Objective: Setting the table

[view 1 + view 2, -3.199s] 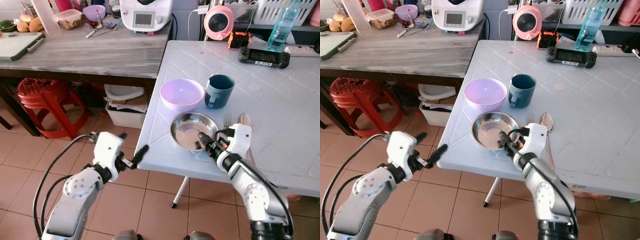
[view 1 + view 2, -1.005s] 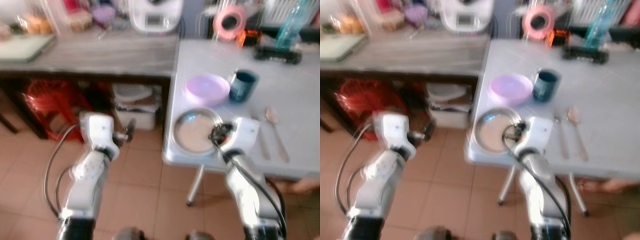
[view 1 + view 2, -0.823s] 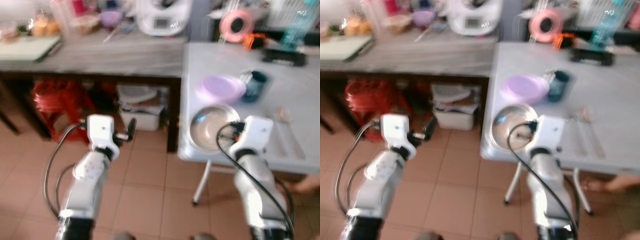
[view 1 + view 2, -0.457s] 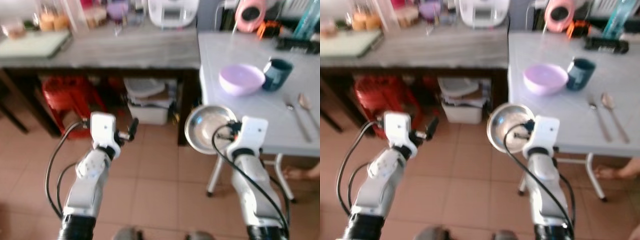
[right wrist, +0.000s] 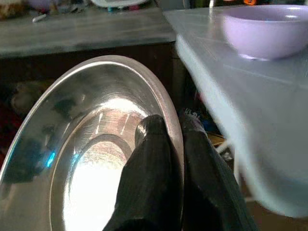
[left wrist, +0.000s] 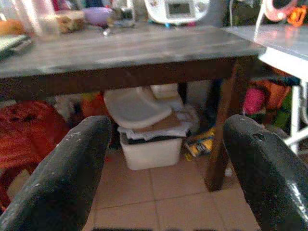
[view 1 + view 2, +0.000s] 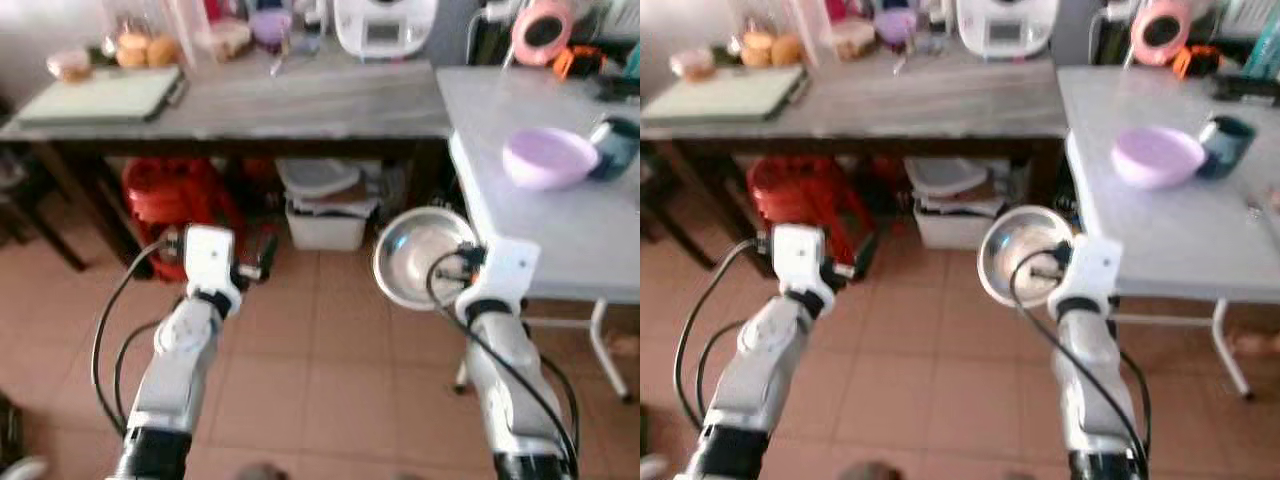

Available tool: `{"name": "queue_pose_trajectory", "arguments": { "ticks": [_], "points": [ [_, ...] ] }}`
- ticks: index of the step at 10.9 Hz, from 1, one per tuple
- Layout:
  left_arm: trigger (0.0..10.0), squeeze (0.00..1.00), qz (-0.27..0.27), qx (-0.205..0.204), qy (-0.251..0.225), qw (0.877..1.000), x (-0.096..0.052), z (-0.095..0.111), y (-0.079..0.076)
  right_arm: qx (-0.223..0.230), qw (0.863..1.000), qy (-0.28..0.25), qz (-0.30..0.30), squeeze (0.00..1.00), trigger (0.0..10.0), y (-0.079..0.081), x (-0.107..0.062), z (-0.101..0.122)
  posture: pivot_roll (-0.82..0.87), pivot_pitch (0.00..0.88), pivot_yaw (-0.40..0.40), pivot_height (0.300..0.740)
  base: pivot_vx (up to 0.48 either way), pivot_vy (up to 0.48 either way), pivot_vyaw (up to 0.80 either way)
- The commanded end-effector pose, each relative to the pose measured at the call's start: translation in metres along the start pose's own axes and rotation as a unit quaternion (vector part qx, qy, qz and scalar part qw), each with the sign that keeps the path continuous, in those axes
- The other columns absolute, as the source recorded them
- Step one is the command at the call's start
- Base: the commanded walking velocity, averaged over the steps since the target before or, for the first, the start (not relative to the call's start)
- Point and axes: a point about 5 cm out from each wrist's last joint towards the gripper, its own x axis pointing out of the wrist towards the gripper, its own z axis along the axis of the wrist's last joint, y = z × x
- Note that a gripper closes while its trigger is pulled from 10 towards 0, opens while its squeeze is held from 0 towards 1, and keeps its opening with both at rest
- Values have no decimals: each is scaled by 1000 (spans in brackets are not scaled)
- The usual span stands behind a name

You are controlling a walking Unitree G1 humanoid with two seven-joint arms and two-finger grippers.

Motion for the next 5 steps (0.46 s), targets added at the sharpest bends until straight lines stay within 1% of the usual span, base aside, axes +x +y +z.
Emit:
{"name": "queue_pose_trajectory", "arguments": {
  "ticks": [1, 5],
  "points": [
    [10000, 0, 15, 12, 3, 1000, -3, -1, 10, 9, 1000, -16, 20, 0, 10000, 11, 1, 7, -58, 0, 48, 740, 480, 0, 0],
    [10000, 0, 12, 16, 0, 1000, -3, -1, 7, 4, 999, -30, 24, 0, 10000, 12, 4, 12, -56, 0, 47, 740, 480, 0, 0]
  ]
}}
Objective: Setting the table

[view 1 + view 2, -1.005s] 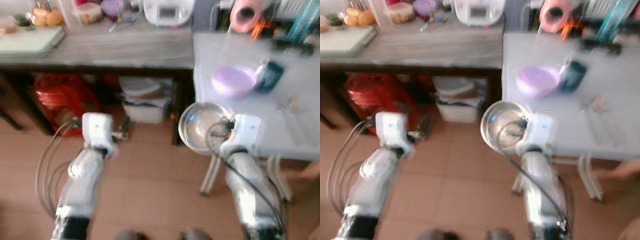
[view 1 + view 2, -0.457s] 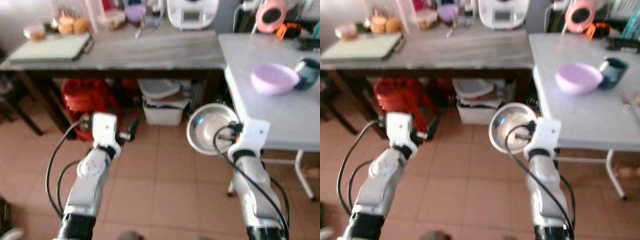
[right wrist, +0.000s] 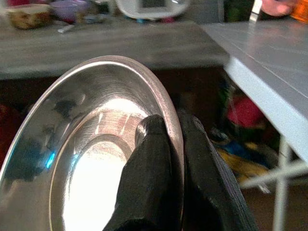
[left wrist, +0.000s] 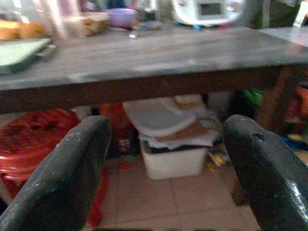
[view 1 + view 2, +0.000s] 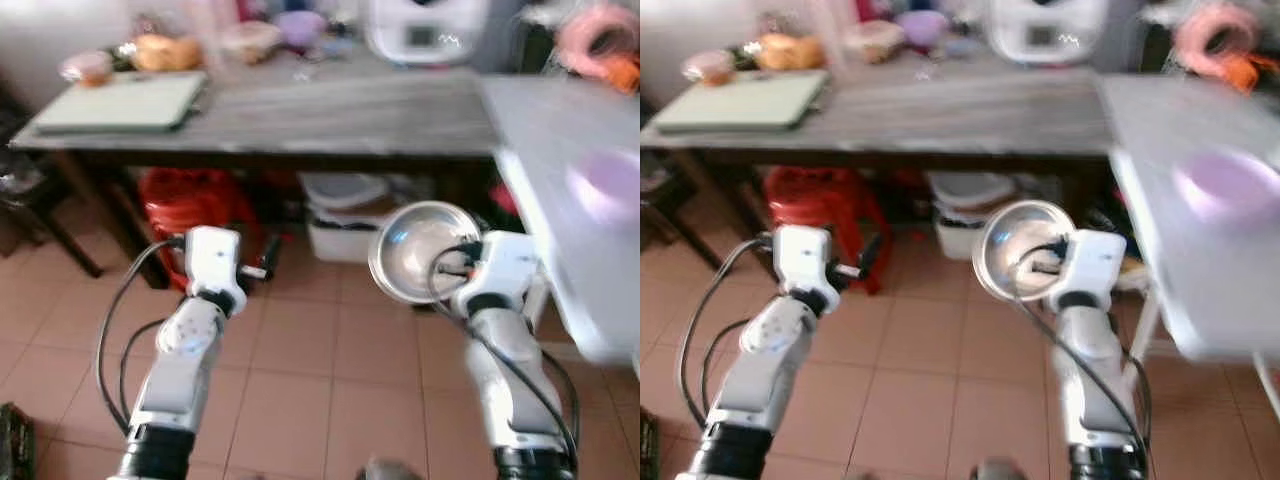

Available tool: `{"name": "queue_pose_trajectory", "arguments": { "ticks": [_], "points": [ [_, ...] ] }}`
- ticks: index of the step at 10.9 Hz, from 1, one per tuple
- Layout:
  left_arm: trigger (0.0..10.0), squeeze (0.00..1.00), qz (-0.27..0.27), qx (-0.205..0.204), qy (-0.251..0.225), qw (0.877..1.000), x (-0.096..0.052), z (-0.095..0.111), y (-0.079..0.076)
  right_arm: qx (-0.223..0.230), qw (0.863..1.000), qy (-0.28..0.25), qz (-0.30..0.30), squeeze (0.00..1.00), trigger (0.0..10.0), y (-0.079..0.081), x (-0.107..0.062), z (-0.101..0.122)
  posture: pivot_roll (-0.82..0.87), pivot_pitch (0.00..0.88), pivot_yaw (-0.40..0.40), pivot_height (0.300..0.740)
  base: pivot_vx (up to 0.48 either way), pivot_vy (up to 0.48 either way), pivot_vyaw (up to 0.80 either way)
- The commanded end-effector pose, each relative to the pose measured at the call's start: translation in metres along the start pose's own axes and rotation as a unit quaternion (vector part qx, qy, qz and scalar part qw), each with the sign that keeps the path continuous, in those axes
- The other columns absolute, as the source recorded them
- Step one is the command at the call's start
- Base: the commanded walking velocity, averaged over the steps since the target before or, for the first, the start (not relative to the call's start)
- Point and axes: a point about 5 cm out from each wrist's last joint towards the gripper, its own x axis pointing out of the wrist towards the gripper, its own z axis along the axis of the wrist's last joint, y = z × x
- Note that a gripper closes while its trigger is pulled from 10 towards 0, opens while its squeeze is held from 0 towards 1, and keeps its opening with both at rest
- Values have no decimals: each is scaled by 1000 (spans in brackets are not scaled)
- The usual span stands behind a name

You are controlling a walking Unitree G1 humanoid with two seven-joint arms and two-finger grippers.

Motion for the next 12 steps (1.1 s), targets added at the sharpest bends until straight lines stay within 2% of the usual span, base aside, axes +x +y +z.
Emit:
{"name": "queue_pose_trajectory", "arguments": {
  "ticks": [1, 4, 10, 12],
  "points": [
    [10000, 0, 14, 10, -5, 1000, -2, 3, 9, 7, 1000, -17, 21, 0, 10000, 12, 1, 7, -56, 0, 48, 740, 480, 0, 0],
    [10000, 0, 3, 13, -9, 1000, -2, 3, 2, 4, 999, -26, 25, 0, 10000, 13, 3, 10, -56, 0, 48, 740, 480, 0, 0],
    [10000, 0, -4, 9, -10, 1000, -1, 4, 1, 1, 999, -35, 23, 0, 10000, 13, 5, 11, -51, 0, 50, 740, 477, 0, 0],
    [10000, 0, -3, 4, -3, 1000, -1, 2, 1, 1, 999, -42, 23, 0, 10000, 13, 8, 13, -46, 0, 52, 740, 352, 321, 0]
  ]
}}
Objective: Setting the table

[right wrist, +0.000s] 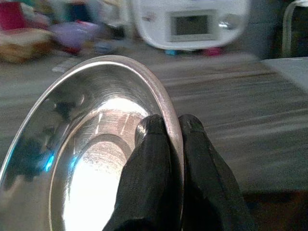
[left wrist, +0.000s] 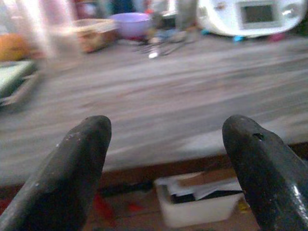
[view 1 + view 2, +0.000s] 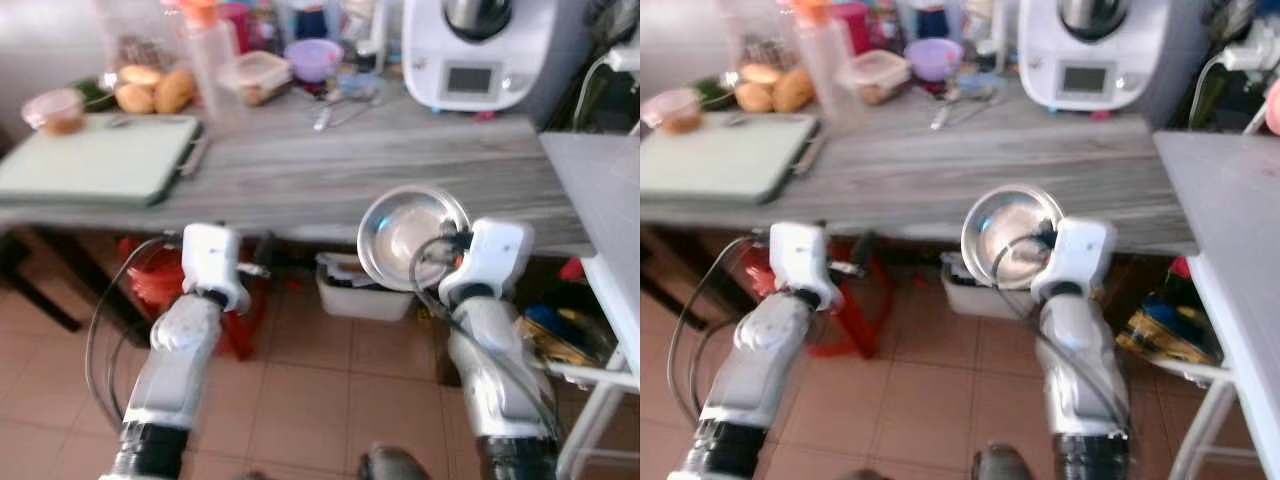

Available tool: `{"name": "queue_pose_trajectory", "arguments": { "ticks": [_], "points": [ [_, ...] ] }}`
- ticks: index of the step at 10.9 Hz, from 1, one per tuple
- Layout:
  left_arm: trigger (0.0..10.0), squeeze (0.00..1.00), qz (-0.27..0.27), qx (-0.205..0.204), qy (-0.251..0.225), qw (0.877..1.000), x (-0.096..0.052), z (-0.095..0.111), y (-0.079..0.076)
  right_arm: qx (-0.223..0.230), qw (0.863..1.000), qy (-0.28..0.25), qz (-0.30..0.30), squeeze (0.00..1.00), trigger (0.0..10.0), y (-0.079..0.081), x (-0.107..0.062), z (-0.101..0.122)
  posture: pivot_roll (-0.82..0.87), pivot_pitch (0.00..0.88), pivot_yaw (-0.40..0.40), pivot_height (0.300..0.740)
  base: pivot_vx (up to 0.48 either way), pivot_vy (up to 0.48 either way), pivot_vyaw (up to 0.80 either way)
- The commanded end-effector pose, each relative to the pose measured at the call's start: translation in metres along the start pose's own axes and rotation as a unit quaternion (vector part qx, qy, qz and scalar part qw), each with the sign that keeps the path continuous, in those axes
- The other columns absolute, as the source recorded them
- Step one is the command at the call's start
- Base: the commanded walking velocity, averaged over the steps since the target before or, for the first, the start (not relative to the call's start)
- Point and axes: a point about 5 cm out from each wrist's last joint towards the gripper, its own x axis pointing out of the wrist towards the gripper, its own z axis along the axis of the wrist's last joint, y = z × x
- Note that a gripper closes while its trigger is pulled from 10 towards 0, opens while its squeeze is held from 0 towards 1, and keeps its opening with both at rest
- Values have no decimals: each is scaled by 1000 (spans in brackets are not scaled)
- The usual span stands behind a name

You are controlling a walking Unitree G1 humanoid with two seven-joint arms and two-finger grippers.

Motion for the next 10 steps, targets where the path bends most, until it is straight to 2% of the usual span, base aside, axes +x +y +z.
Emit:
{"name": "queue_pose_trajectory", "arguments": {
  "ticks": [1, 4, 5, 9, 10],
  "points": [
    [10000, 0, 12, 14, -2, 1000, -3, 4, 12, 8, 1000, -18, 11, 0, 10000, 10, 2, 7, -46, 0, 53, 740, 311, 364, 0],
    [10000, 0, 8, 10, -1, 1000, -4, 4, 11, 9, 1000, -20, 3, 0, 10000, 9, 2, 6, -42, 0, 57, 740, 274, 393, 0],
    [10000, 0, 13, 27, 0, 1000, -4, 4, 12, 12, 1000, -19, -3, 0, 10000, 7, 2, 6, -41, 0, 57, 740, 0, 334, 0],
    [10000, 0, 14, 26, 0, 1000, -14, 4, 14, 21, 997, -14, -69, 0, 10000, -16, 11, 4, -20, 0, 59, 740, 0, 0, 0],
    [10000, 0, 1, 27, 1, 1000, -19, 3, 8, 30, 995, -8, -93, 0, 10000, -26, 15, 3, -15, 0, 61, 740, 0, 0, 0]
  ]
}}
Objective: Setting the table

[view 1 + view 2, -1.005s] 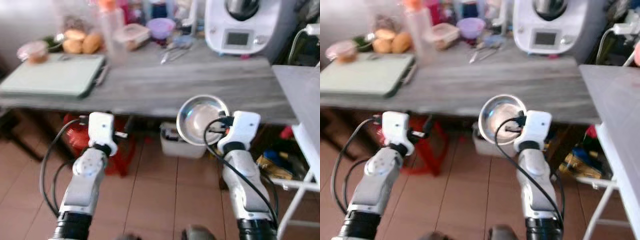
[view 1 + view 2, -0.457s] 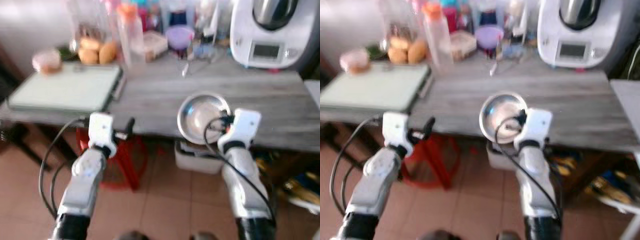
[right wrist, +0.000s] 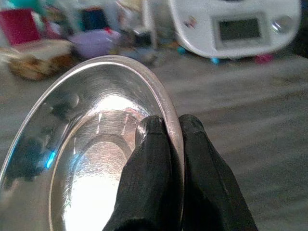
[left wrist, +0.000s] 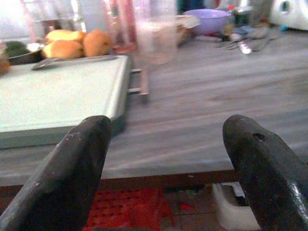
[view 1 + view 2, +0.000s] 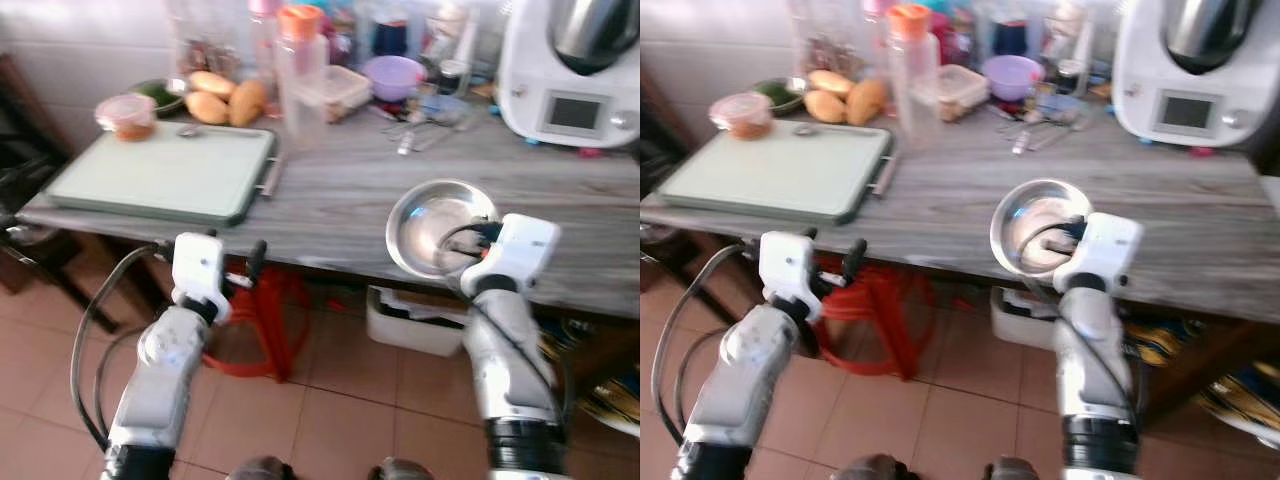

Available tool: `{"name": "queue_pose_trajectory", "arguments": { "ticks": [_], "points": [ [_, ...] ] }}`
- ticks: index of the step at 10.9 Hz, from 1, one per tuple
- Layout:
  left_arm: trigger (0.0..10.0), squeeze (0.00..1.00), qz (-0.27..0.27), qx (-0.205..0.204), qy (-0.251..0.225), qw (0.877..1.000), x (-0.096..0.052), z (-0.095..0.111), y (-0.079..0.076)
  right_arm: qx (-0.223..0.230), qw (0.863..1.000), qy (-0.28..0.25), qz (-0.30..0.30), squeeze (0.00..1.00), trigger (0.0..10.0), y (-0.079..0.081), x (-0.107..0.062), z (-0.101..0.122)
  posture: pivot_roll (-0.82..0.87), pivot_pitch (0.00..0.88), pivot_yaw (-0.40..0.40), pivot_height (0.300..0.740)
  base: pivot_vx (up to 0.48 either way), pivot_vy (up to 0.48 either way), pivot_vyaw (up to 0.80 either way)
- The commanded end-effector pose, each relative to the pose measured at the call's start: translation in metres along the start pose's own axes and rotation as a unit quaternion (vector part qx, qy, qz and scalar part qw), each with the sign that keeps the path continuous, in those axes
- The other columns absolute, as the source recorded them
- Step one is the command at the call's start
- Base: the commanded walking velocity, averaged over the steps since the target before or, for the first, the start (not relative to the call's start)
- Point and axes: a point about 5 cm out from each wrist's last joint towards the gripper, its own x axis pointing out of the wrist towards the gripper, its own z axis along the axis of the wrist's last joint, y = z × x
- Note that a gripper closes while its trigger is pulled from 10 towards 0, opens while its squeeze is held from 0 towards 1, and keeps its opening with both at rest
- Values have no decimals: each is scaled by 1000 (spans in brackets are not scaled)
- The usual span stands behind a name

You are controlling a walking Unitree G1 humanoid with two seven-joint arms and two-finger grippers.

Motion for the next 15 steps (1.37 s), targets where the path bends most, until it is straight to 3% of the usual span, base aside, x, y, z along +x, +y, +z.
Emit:
{"name": "queue_pose_trajectory", "arguments": {
  "ticks": [1, 6, 9, 15],
  "points": [
    [10000, 0, -15, 3, -8, 1000, 0, 6, -4, 8, 1000, -2, -18, 0, 10000, -7, 4, 2, -15, 0, 62, 740, 0, 0, 0],
    [10000, 0, -33, -8, -7, 999, -4, 8, -5, 28, 998, 13, -54, 0, 10000, -18, 9, -3, -9, 0, 68, 740, 253, 0, 0],
    [10000, 0, -28, -7, 4, 1000, -6, 6, -3, 48, 995, 31, -78, 0, 10000, -21, 13, -8, -4, 0, 68, 740, 0, 0, 0],
    [10000, 0, -27, -11, 16, 999, -6, 5, -3, 88, 990, 78, -78, 0, 10000, -8, 22, -18, 0, 0, 65, 740, 0, 0, 0]
  ]
}}
